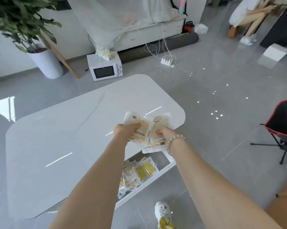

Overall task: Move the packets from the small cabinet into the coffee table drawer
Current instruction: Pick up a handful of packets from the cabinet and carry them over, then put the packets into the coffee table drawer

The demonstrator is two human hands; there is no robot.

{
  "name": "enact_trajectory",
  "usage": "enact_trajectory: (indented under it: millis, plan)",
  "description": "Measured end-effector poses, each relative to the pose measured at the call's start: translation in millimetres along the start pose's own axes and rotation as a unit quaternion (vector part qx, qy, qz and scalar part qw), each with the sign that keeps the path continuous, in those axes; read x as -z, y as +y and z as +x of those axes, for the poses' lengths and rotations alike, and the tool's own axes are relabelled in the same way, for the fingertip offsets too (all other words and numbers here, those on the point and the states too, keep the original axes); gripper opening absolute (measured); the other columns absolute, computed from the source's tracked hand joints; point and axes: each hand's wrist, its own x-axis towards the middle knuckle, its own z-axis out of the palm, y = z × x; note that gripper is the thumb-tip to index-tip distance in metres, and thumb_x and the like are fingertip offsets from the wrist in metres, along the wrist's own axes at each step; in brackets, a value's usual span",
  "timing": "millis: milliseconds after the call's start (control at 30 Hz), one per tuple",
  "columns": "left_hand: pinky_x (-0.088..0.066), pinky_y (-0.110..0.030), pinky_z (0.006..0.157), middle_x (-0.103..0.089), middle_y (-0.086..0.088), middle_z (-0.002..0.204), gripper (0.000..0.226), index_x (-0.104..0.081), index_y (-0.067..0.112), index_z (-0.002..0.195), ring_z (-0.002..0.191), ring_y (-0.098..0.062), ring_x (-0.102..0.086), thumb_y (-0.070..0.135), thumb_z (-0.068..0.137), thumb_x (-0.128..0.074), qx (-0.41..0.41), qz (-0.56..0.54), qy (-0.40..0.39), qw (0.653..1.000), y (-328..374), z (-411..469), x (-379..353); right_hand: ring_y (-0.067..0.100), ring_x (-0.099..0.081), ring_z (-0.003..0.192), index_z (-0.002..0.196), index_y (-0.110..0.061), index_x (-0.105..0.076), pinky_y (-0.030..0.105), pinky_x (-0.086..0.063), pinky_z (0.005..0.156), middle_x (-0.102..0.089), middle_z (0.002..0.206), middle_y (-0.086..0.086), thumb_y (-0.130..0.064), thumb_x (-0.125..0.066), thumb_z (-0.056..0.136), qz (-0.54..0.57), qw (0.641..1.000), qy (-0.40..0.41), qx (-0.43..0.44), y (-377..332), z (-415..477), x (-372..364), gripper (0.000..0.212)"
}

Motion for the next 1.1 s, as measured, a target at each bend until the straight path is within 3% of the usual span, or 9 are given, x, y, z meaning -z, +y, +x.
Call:
enact_trajectory:
  millis: [100,167,300,467,567,700,900,967,1100]
  plan:
    - [-0.056,-0.033,0.083,-0.067,-0.002,0.080,0.028,-0.056,0.015,0.079,0.084,-0.022,-0.067,0.030,0.073,-0.079,0.012,-0.025,0.018,0.999,3,5,-15,0.032,-0.054,0.120,0.137,0.002,-0.043,0.030,-0.046,0.072,-0.060,0.117,0.016,-0.017,-0.057,0.092,-0.070,0.997,-0.016,0.007,-18,10,16,0.051]
    - [-0.056,-0.032,0.082,-0.068,-0.002,0.082,0.027,-0.056,0.015,0.078,0.085,-0.022,-0.068,0.030,0.074,-0.079,0.016,-0.036,0.030,0.999,5,7,-22,0.029,-0.061,0.096,0.136,0.003,-0.043,0.029,-0.046,0.074,-0.060,0.092,0.012,-0.026,-0.056,0.095,-0.121,0.992,-0.021,0.015,-28,14,26,0.052]
    - [-0.055,-0.031,0.081,-0.066,-0.001,0.081,0.027,-0.055,0.016,0.076,0.084,-0.021,-0.067,0.029,0.075,-0.079,0.038,-0.060,0.061,0.996,-7,7,-26,0.030,-0.059,0.103,0.133,-0.001,-0.050,0.030,-0.041,0.074,-0.058,0.125,0.017,-0.033,-0.062,0.090,-0.185,0.981,-0.044,0.033,-26,28,27,0.055]
    - [-0.055,-0.029,0.067,-0.064,-0.001,0.075,0.027,-0.054,0.015,0.074,0.069,-0.018,-0.064,0.027,0.077,-0.078,0.086,-0.097,0.104,0.986,-38,4,-9,0.028,-0.053,0.111,0.132,-0.009,-0.053,0.028,-0.040,0.076,-0.050,0.137,0.010,-0.029,-0.063,0.089,-0.212,0.970,-0.114,0.029,-8,46,3,0.048]
    - [-0.051,-0.025,0.054,-0.067,-0.003,0.079,0.025,-0.057,0.013,0.083,0.066,-0.016,-0.064,0.028,0.078,-0.077,0.109,-0.101,0.115,0.982,-56,7,7,0.026,-0.051,0.099,0.134,-0.008,-0.051,0.029,-0.041,0.070,-0.051,0.135,0.011,-0.031,-0.062,0.089,-0.233,0.962,-0.143,0.010,3,56,-17,0.051]
    - [-0.057,-0.030,0.066,-0.071,-0.008,0.096,0.032,-0.061,0.008,0.107,0.078,-0.021,-0.069,0.027,0.082,-0.070,0.141,-0.077,0.095,0.982,-81,23,16,0.033,-0.052,0.118,0.135,-0.006,-0.048,0.036,-0.042,0.092,-0.051,0.135,0.015,-0.036,-0.057,0.092,-0.283,0.945,-0.165,0.004,22,78,-34,0.053]
    - [-0.056,-0.037,0.083,-0.068,-0.011,0.105,0.037,-0.057,0.007,0.116,0.092,-0.026,-0.068,0.023,0.083,-0.064,0.215,-0.090,0.082,0.969,-141,49,6,0.027,-0.053,0.114,0.130,-0.004,-0.053,0.033,-0.040,0.091,-0.053,0.133,0.009,-0.033,-0.063,0.088,-0.292,0.937,-0.181,-0.057,64,119,-48,0.053]
    - [-0.056,-0.037,0.082,-0.067,-0.011,0.107,0.032,-0.056,0.007,0.116,0.094,-0.026,-0.067,0.017,0.086,-0.060,0.222,-0.107,0.066,0.967,-167,66,-1,0.024,-0.053,0.109,0.132,-0.005,-0.052,0.032,-0.039,0.089,-0.052,0.134,0.009,-0.035,-0.066,0.086,-0.295,0.938,-0.168,-0.075,86,138,-51,0.057]
    - [-0.057,-0.033,0.079,-0.065,-0.009,0.110,0.037,-0.052,0.010,0.124,0.098,-0.023,-0.065,0.013,0.087,-0.059,0.252,-0.104,0.032,0.962,-225,104,-27,0.028,-0.048,0.124,0.141,-0.005,-0.042,0.037,-0.038,0.098,-0.045,0.142,0.009,-0.037,-0.070,0.081,-0.287,0.937,-0.142,-0.141,137,186,-53,0.073]
